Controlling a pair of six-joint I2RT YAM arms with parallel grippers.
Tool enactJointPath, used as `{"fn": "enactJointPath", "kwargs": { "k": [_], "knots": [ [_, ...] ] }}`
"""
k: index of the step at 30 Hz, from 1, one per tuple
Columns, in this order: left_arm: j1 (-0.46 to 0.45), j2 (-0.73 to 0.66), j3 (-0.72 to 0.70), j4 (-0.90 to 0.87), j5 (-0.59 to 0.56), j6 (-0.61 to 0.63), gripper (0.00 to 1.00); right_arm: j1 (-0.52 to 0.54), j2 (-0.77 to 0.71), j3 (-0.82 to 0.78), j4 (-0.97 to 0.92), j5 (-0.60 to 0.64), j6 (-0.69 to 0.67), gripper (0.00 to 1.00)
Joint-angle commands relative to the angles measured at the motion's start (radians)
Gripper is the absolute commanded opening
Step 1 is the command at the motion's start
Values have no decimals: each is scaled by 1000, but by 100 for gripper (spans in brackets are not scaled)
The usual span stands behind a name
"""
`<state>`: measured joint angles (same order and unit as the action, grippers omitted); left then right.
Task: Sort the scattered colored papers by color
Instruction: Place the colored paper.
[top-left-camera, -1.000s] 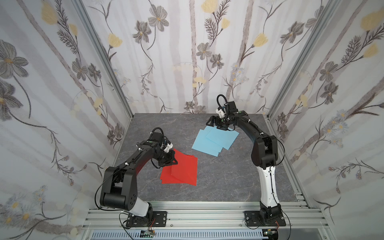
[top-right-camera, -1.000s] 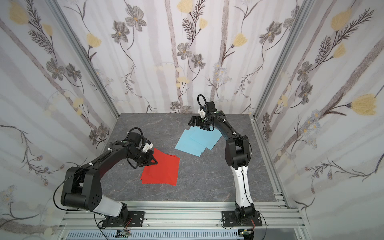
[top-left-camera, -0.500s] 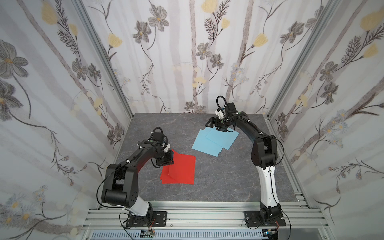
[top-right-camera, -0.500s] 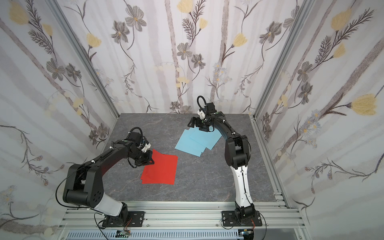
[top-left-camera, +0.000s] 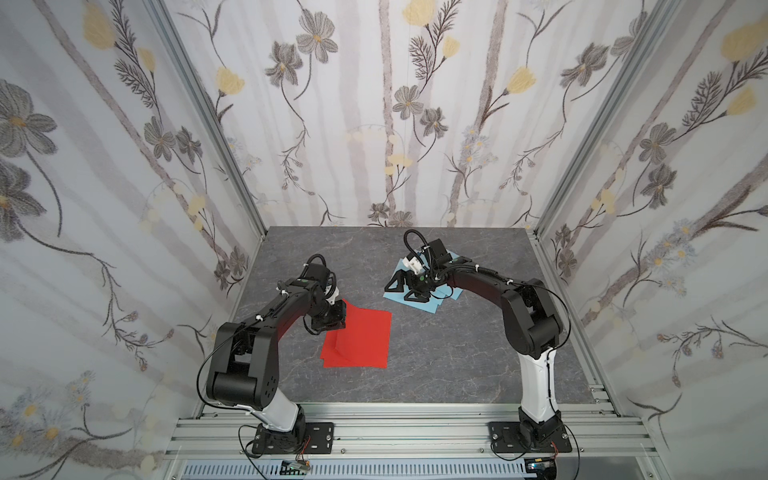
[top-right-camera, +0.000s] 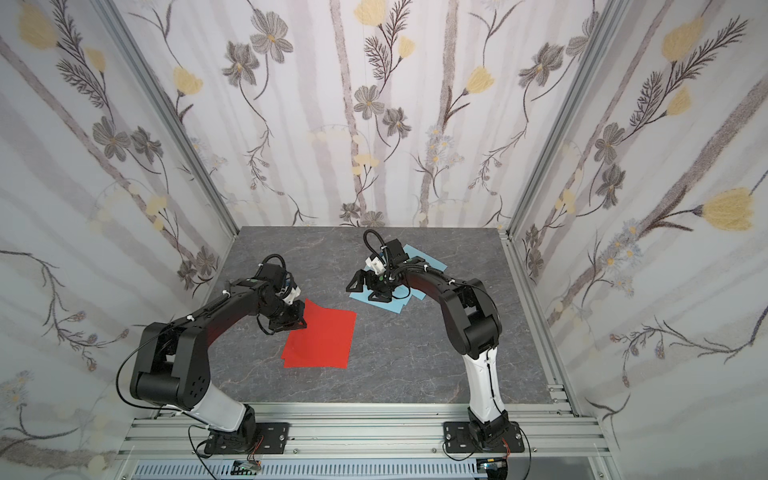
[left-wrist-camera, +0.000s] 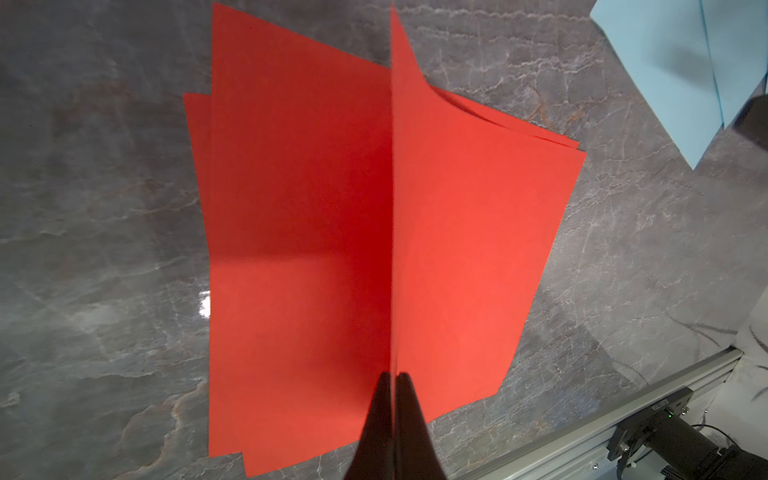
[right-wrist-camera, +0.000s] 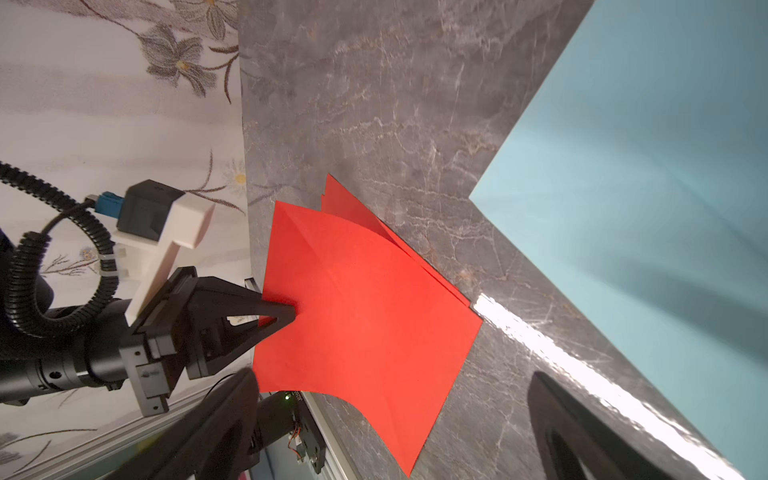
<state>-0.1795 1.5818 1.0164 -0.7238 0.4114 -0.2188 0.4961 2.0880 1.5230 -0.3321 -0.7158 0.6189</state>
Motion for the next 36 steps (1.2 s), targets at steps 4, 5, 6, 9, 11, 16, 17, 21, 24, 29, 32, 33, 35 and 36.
{"fn": "enactJointPath", "kwargs": {
  "k": [4, 5, 6, 9, 11, 16, 17, 21, 24, 29, 32, 33, 35, 36],
  "knots": [
    [2, -20, -7, 5, -63, -22, 0, 43, -2, -16, 180, -73, 105, 100],
    [2, -28, -7, 7, -71, -25, 0, 49, 1, -8, 181, -75, 106, 100],
    [2, -33, -7, 7, -77, -28, 0, 54, 4, -2, 180, -74, 108, 100],
    [2, -21, -4, 11, -79, -34, 0, 67, 19, 14, 181, -86, 113, 100],
    [2, -11, -6, 17, -78, -41, 0, 76, 32, 19, 180, -98, 124, 100],
    [3, 1, -13, 25, -77, -45, 0, 107, 58, 26, 181, -123, 133, 100],
    [3, 1, -12, 24, -78, -45, 0, 113, 62, 23, 182, -123, 133, 100],
    [2, 3, -12, 25, -79, -47, 0, 128, 85, 19, 180, -132, 133, 100],
    [3, 2, -11, 24, -81, -47, 0, 131, 99, 14, 177, -126, 134, 100],
    [4, 4, -12, 17, -81, -43, 0, 140, 121, 3, 172, -117, 132, 100],
    [4, 4, -12, 14, -80, -39, 0, 145, 136, 5, 167, -113, 133, 100],
    [4, 6, -13, 13, -81, -37, 0, 148, 136, 5, 157, -106, 128, 100],
    [3, 8, -12, 12, -81, -36, 0, 150, 140, 9, 136, -96, 114, 100],
    [4, 8, -13, 12, -80, -35, 0, 151, 145, 11, 128, -93, 110, 100]
  ]
}}
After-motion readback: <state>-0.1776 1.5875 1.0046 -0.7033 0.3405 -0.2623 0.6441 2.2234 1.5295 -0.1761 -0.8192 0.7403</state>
